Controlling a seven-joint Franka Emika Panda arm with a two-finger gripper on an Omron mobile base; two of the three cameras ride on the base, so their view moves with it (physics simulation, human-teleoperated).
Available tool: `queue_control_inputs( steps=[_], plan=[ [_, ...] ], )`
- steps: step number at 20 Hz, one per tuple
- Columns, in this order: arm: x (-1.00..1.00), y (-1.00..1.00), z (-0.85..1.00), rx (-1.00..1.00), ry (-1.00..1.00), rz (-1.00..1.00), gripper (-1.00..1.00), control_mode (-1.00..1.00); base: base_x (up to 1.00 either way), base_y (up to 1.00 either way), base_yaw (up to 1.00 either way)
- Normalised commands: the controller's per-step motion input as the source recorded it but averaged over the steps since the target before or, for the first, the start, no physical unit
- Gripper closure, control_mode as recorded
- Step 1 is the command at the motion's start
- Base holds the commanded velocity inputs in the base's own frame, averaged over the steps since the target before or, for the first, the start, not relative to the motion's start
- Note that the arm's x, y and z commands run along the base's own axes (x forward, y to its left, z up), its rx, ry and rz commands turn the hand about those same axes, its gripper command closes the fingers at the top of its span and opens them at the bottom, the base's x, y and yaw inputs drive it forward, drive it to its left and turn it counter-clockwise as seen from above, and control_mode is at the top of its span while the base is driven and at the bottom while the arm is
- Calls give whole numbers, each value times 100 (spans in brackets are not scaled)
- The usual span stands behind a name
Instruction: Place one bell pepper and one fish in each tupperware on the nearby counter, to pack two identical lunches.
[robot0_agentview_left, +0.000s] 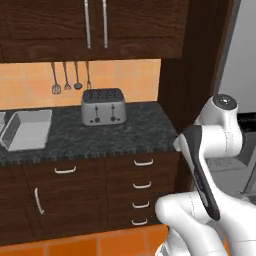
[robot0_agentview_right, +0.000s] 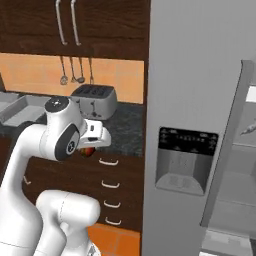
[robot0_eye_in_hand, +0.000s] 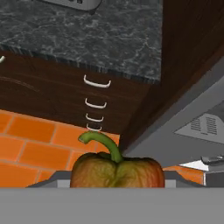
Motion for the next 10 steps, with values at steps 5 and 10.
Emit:
queue_control_inputs(
  steps=[5, 10],
  plan=[
    [0, 0, 0, 0, 0, 0, 100, 100, 64, 100, 4],
    [0, 0, 0, 0, 0, 0, 100, 100, 68, 100, -1]
  ],
)
